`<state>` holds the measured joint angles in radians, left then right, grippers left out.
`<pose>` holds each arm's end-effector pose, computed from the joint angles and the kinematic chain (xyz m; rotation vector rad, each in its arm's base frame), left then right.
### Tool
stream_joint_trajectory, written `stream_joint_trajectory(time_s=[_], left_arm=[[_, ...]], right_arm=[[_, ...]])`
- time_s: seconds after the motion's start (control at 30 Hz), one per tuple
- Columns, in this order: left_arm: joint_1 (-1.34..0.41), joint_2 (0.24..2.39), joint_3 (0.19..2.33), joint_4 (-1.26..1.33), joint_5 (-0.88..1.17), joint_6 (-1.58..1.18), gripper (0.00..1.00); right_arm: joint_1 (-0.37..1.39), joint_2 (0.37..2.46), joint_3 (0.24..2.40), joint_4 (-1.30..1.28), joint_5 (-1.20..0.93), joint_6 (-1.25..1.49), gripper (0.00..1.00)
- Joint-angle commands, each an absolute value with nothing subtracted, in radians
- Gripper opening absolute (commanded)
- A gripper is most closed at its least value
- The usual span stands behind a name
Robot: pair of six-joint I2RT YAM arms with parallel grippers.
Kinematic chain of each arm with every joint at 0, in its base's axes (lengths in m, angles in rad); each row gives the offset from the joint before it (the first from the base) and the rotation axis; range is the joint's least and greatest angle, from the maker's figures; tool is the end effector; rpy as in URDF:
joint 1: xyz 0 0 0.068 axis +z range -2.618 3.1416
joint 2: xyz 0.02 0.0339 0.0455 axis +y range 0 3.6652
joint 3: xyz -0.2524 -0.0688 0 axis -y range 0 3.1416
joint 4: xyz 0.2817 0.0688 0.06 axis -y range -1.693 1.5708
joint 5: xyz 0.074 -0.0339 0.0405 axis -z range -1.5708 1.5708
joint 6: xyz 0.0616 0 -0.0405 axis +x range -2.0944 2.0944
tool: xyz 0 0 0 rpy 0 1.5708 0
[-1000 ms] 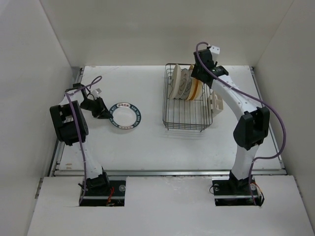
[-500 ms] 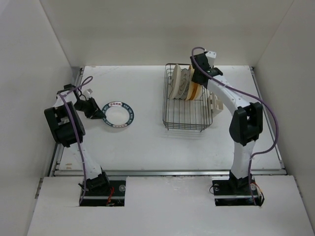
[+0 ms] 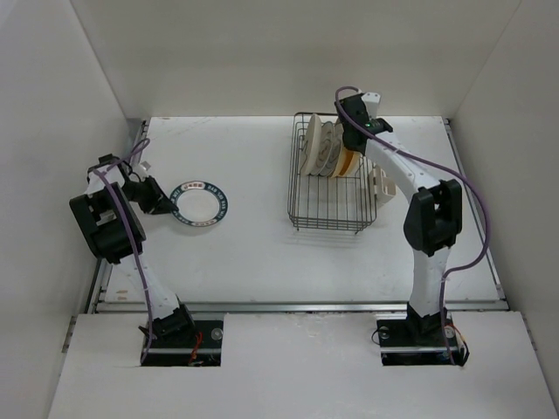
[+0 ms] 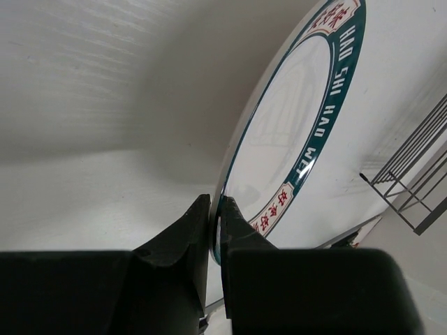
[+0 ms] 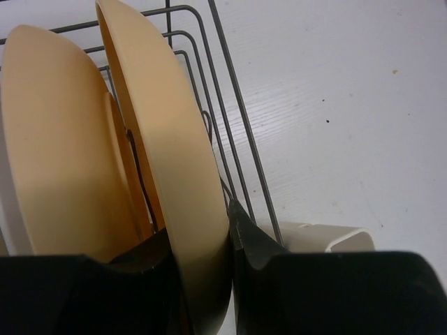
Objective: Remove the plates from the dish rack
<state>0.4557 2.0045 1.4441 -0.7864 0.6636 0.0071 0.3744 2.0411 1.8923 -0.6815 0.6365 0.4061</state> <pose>0.3972 0.1524 0.1242 -0.4910 2.6154 -0.8232 0.4836 0.1507 0.2649 0.3177 2.2056 -0.3471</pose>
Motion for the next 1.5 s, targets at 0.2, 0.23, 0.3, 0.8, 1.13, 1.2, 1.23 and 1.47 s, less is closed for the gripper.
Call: stream_joint_trajectory(time_s=[0.2,0.23,0.3,0.8,1.13,1.2,1.23,1.47], left_arm=[[0.486,2.003,1.488,-0.882,0.525,0.031,0.26],[0.486,2.003,1.488,-0.882,0.525,0.031,0.36],[0.486,2.003,1.488,-0.882,0.515,0.031,0.44],[0.486,1.837,1.488,-0.891,0.416,0.011,0.53],[0.486,1.681,1.479,-0.857,0.301,-0.011,0.6],[0.486,1.672,1.479,-0.867,0.301,-0.002,0.6],[0.486,1.672,1.479,-0.877,0.301,-0.002,0.6],[0.486,1.654,1.46,-0.887,0.247,0.028,0.6]], right_arm=[[0.39,1.921,2.028,-0.655,0.845,0.355,0.0],[0.39,1.921,2.028,-0.655,0.868,0.354,0.0],[0.39,1.91,2.039,-0.655,0.896,0.33,0.0],[0.409,1.784,2.098,-0.626,1.013,0.226,0.0],[0.534,1.787,2.054,-0.456,-0.205,0.161,0.0],[0.581,1.906,2.117,-0.523,-0.388,0.161,0.0],[0.598,1.948,2.143,-0.55,-0.415,0.161,0.0],[0.647,2.145,2.203,-0.647,-0.685,0.105,0.0]])
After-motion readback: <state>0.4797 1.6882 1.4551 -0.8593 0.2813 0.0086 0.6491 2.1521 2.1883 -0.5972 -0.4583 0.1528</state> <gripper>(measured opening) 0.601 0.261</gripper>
